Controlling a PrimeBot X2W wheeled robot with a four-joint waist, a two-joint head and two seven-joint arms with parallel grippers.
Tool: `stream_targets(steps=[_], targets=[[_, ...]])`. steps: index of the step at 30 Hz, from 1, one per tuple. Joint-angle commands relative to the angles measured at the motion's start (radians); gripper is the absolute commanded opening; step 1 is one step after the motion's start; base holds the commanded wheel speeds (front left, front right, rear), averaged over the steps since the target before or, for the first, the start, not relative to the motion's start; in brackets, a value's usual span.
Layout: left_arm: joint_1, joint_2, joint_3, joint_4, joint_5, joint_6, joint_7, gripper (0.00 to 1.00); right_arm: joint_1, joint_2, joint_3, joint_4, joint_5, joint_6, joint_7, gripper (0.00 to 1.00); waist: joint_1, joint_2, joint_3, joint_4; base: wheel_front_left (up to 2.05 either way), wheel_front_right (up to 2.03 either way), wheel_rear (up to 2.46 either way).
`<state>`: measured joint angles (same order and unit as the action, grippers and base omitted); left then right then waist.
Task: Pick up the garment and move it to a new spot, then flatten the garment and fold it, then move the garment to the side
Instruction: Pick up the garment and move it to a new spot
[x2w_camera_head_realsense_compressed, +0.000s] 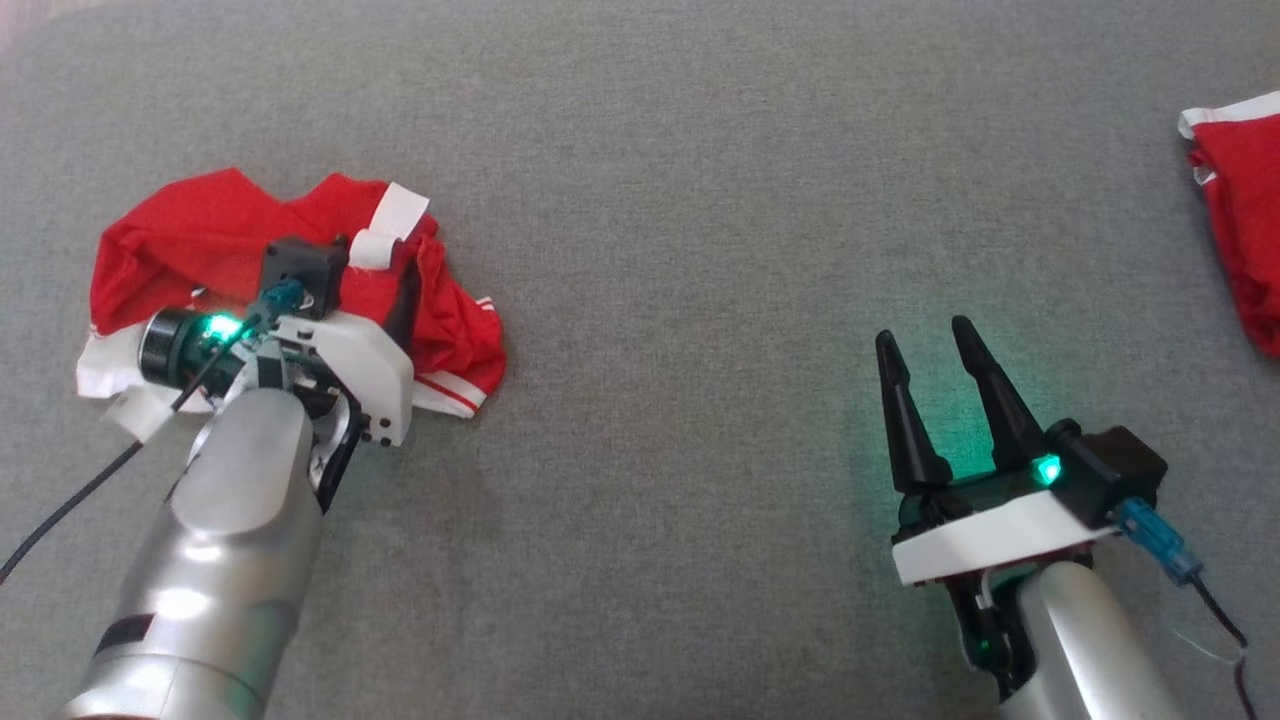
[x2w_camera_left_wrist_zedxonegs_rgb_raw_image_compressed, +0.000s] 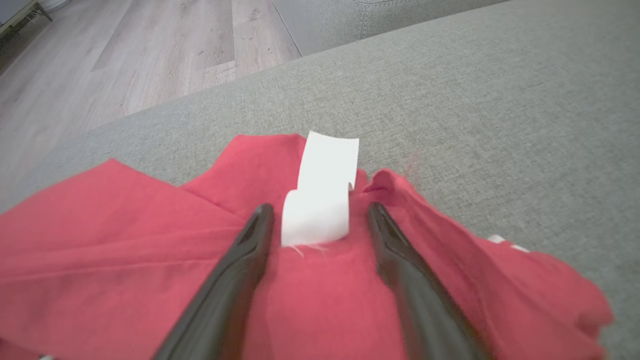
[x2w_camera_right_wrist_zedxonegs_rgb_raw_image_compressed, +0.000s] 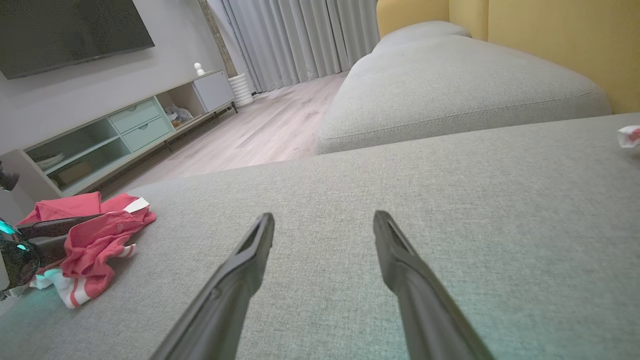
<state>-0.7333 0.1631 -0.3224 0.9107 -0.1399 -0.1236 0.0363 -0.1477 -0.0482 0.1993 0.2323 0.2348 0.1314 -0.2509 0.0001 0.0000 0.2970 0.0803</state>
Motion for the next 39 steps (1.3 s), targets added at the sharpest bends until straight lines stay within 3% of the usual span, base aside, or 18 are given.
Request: stream_targets(steps=[1,2,9,15,26,39], targets=[[-0.037,0.039,0.022,-0.013,0.001,0.001,-0.010,0.37,-0.022,-0.002,0.021,-0.028,-0.004,-0.001,-0.011,1.00,-0.0001,0.0000,-0.004,0.000,0.00,0.00,0.00],[-0.038,0.036,0.021,-0.006,-0.001,0.001,-0.021,0.00,-0.020,-0.002,0.020,-0.026,-0.003,-0.001,-0.011,1.00,-0.0001,0.0000,-0.008,0.000,0.00,0.00,0.00],[-0.043,0.025,0.012,-0.022,-0.011,0.000,-0.175,0.00,-0.005,-0.002,0.017,-0.009,-0.004,-0.001,-0.011,1.00,-0.0001,0.0000,-0.066,0.006,0.00,0.00,0.00],[-0.058,0.035,0.012,-0.176,-0.012,-0.001,-0.288,0.00,0.017,-0.002,0.010,-0.001,0.002,-0.001,-0.011,1.00,-0.0001,0.0000,-0.136,0.005,0.00,0.00,0.00],[-0.106,0.096,0.024,-0.667,-0.008,-0.002,-0.290,0.00,0.041,-0.002,0.000,-0.008,0.042,-0.001,-0.011,1.00,-0.0001,0.0000,-0.213,-0.056,0.00,0.00,0.00],[-0.195,0.118,-0.026,-0.802,-0.009,-0.003,-0.203,0.00,0.017,-0.002,0.017,-0.028,0.076,-0.001,-0.011,1.00,-0.0001,0.0000,-0.178,-0.192,0.00,0.00,0.00]])
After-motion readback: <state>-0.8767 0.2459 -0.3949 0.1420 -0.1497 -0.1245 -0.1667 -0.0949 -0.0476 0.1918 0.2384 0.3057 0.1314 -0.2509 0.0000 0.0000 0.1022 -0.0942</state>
